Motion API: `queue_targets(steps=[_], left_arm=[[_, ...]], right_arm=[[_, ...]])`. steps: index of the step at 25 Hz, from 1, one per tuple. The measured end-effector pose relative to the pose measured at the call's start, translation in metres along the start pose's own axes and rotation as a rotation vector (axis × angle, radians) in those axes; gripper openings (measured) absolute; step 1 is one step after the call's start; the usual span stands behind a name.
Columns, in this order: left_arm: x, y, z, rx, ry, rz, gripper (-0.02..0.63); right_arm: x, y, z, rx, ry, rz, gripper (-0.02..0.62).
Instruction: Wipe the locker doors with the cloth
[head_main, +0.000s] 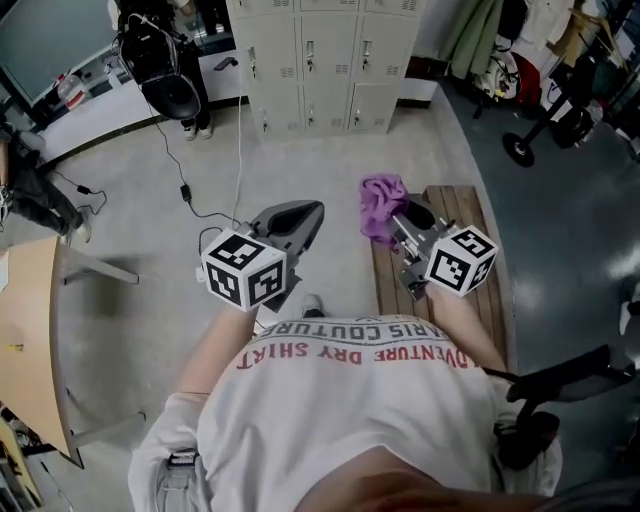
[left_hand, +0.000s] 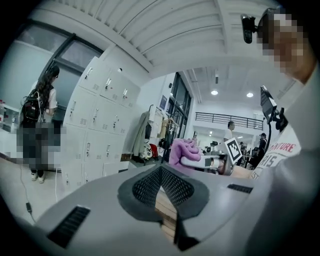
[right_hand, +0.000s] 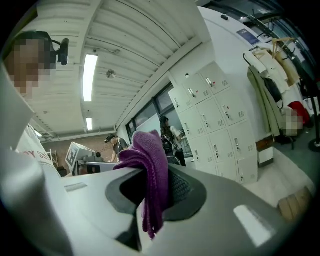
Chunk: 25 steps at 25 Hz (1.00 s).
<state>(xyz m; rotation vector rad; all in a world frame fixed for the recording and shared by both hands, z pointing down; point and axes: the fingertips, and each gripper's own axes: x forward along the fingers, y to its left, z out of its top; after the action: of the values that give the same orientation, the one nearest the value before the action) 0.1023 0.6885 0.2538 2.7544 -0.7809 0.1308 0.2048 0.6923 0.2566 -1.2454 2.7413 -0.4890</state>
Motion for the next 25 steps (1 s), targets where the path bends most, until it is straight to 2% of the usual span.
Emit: queue_targets(steps=[3,6,25], left_arm=[[-0.013,-0.044,-0.009,0.006,0.0,0.001,-0.001],[-0.022,-0.067,-0.013,0.01,-0.015,0.008,0.0],[-0.027,-0.078,-0.009,0.052,-0.014,0.029,-0.001]], right_arm=[[-0.043,0.024,-0.009,-0.005,-0.005,0.007,0.051],[-0.068,0.039,-0.016,-0.023,-0.011,-0.004,0.051],[-0.072,0.056,-0.01,-0.058,0.001,0.023,0.051]])
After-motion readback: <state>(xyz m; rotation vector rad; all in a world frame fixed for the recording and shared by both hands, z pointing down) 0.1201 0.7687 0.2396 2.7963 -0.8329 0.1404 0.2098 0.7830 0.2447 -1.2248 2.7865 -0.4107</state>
